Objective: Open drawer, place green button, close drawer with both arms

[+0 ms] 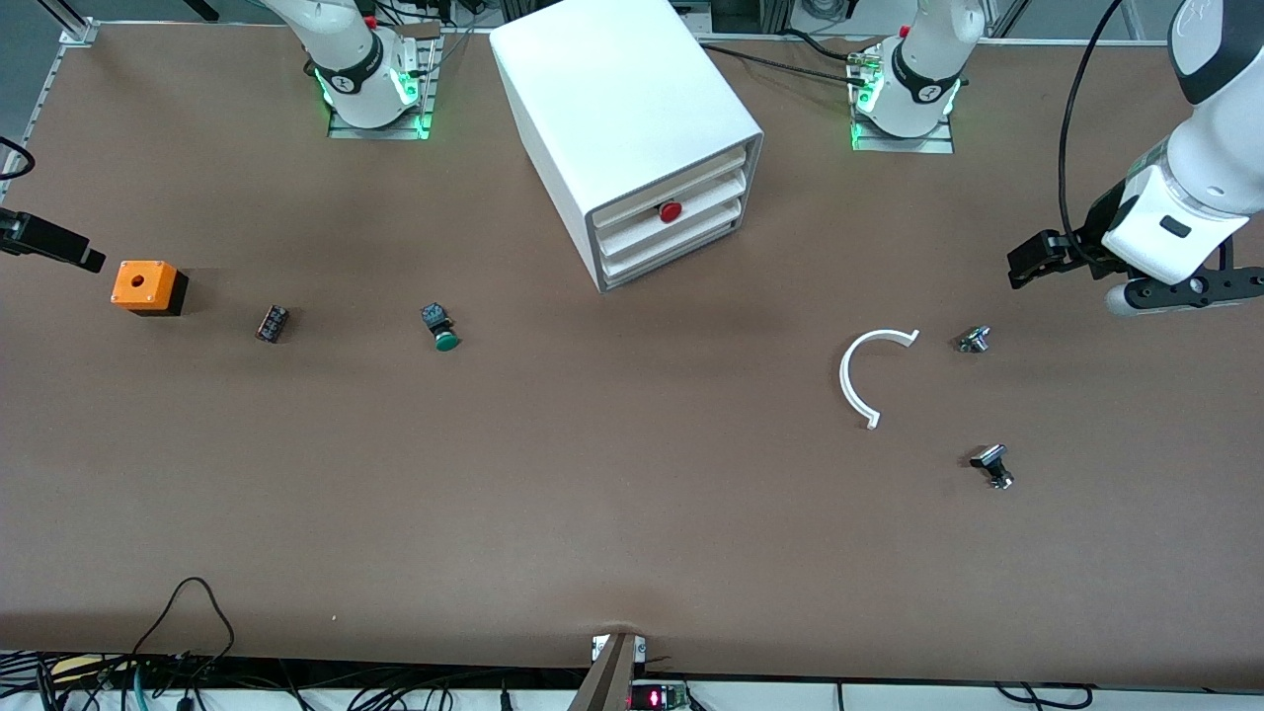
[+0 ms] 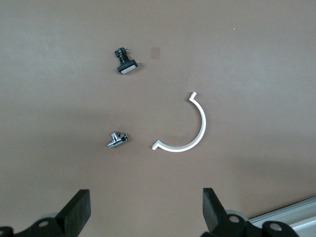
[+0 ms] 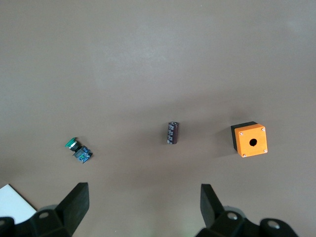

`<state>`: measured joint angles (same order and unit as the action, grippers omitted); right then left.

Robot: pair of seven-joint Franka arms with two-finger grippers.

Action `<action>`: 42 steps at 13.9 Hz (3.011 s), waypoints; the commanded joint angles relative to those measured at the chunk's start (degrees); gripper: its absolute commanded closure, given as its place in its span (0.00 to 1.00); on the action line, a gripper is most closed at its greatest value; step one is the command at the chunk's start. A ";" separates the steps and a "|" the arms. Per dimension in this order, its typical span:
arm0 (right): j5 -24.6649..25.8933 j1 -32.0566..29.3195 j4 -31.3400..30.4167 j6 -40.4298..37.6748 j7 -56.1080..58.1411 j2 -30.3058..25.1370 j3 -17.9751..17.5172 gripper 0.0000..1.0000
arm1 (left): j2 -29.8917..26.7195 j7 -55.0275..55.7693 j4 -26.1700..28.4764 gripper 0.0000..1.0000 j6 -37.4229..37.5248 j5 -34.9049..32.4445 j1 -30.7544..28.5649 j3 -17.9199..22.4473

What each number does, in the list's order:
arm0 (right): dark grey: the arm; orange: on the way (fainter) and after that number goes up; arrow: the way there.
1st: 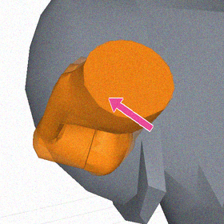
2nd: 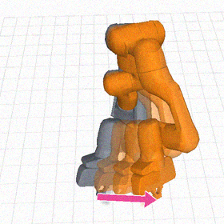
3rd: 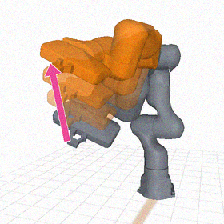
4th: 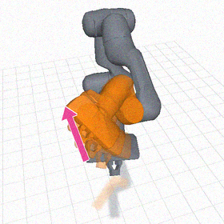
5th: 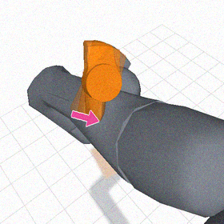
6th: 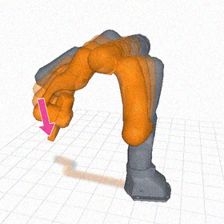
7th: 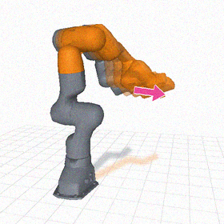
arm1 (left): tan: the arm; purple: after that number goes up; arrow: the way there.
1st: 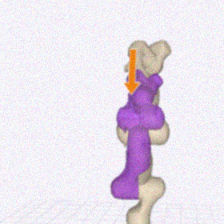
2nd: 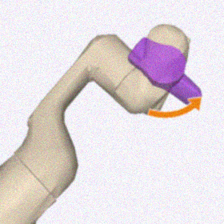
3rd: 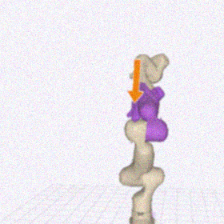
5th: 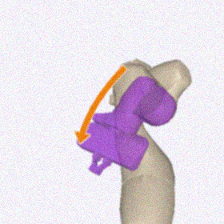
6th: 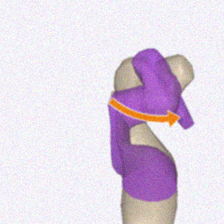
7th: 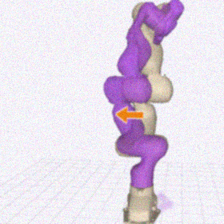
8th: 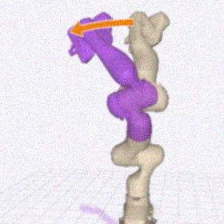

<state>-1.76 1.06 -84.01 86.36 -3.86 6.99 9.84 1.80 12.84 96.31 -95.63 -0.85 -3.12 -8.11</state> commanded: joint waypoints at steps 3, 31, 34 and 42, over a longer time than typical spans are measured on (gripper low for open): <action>-0.18 0.34 0.08 -0.49 1.75 -0.05 -0.44 0.00 | 0.22 -1.24 -1.21 0.00 1.68 1.21 -0.39 0.11; -0.70 0.70 -0.10 2.24 1.84 4.52 -2.11 0.00 | 7.51 -1.42 4.75 0.00 2.21 15.07 2.32 -1.29; -0.70 0.70 -0.10 2.24 1.93 4.52 -2.11 0.00 | 11.63 -1.68 7.48 0.00 0.46 23.15 3.21 -2.96; -0.79 0.70 -0.36 2.15 2.02 4.61 -2.81 0.00 | 20.86 -13.90 15.75 0.01 -13.52 36.88 7.60 -7.69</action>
<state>-1.76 1.74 -84.24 88.36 -2.49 11.73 7.55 20.64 0.55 111.56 -107.28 33.32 3.89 -13.66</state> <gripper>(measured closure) 0.000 0.004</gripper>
